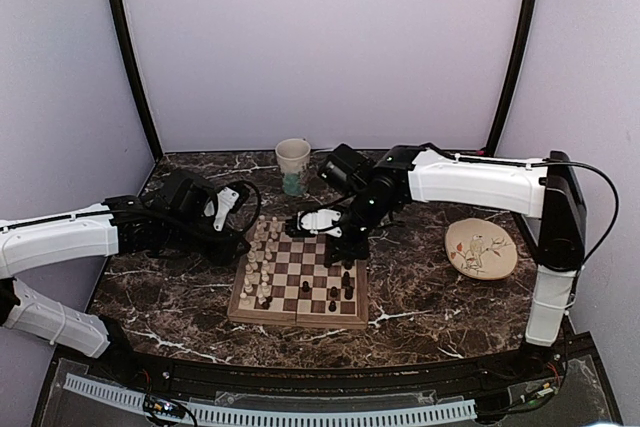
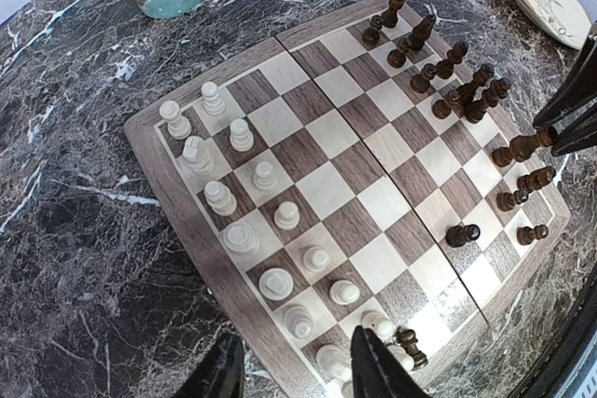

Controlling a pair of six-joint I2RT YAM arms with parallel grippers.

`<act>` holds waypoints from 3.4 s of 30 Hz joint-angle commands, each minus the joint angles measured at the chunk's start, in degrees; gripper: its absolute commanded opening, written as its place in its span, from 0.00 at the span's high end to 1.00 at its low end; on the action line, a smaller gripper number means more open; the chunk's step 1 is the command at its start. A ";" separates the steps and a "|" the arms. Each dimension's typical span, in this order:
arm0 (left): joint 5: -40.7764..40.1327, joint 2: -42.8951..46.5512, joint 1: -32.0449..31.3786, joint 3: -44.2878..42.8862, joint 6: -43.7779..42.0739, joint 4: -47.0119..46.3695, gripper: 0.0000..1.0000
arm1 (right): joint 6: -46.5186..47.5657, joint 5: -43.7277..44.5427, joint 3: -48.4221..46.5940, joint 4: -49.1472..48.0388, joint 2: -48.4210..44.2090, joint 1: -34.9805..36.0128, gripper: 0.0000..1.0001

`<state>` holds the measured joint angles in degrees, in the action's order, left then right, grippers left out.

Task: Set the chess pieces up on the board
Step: Place the rook at h8.

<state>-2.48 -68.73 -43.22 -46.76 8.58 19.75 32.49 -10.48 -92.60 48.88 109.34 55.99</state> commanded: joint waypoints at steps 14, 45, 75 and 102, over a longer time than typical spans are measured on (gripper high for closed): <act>-0.94 -1.05 0.95 0.41 -1.12 -1.20 0.59 | 6.24 4.68 14.69 1.18 -10.53 8.03 0.86; -0.82 -1.22 0.90 0.44 -1.55 -0.92 0.59 | 5.23 5.53 15.67 -2.86 -4.76 8.67 0.84; -0.15 -1.41 0.92 0.41 -1.28 -0.95 0.59 | 5.54 6.52 15.54 -1.17 -5.02 8.61 0.86; 0.57 -1.87 0.95 0.37 -1.15 -1.14 0.59 | 5.27 5.77 15.07 -0.18 -5.98 8.53 0.80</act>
<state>-2.39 -70.50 -42.59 -46.76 7.73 18.94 37.80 -4.08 -76.58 47.05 104.57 64.14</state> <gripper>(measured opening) 0.410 0.185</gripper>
